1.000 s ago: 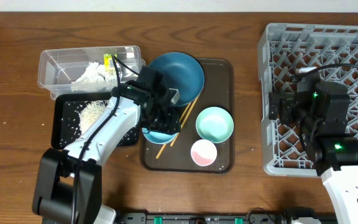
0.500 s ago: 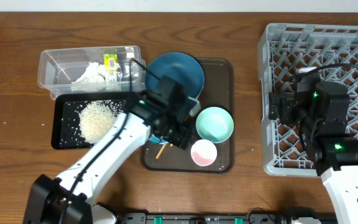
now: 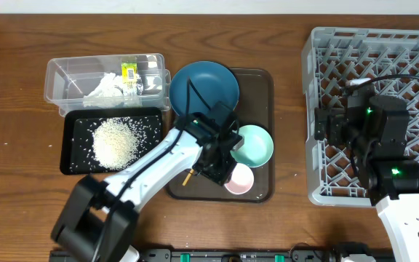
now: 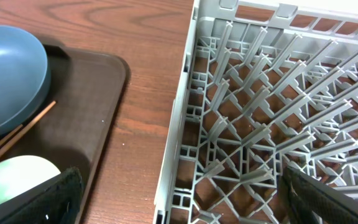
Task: Sort waste into correct bins and load items into the dishwasher rack
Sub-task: 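Set the emptied white bowl back on the brown tray, then grasp the pink cup with the left gripper and lift it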
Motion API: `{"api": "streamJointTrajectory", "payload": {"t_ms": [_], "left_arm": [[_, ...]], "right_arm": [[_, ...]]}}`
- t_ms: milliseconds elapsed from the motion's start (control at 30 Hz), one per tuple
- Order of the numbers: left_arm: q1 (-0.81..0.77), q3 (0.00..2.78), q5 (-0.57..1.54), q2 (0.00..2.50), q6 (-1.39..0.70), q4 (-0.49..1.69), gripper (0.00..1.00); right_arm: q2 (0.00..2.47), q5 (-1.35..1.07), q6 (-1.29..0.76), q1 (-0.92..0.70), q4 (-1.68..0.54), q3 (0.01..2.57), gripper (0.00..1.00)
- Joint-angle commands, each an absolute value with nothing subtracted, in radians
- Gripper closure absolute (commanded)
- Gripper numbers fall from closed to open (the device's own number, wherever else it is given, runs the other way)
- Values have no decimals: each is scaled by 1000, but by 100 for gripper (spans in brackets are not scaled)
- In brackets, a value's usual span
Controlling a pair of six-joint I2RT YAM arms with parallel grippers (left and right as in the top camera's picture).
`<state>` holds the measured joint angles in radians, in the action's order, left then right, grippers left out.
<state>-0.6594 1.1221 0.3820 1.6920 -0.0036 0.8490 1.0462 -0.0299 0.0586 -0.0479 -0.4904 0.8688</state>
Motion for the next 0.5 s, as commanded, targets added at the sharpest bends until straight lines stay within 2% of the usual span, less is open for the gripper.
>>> {"api": "streamJointTrajectory", "payload": {"t_ms": [0,33,100,300,467], "left_arm": [[-662,1113,355,1728,-25,853,69],[-662,1114,355,1728,-28,851,81],[-662,1122,354,1720,-32,851,94],[-632,1179,371,1625,-31,897,94],[-531,1234,458,1489,-31,893,94]], "right_arm": [[1040,-34,45,-43,-491,889,1],[1040,-34,45,-43,-491,889,1],[1040,-34,45,-43,-491,889,1],[1040,-22,46,-42,-492,889,1],[1050,26,41,-41,-464,889,1]]}}
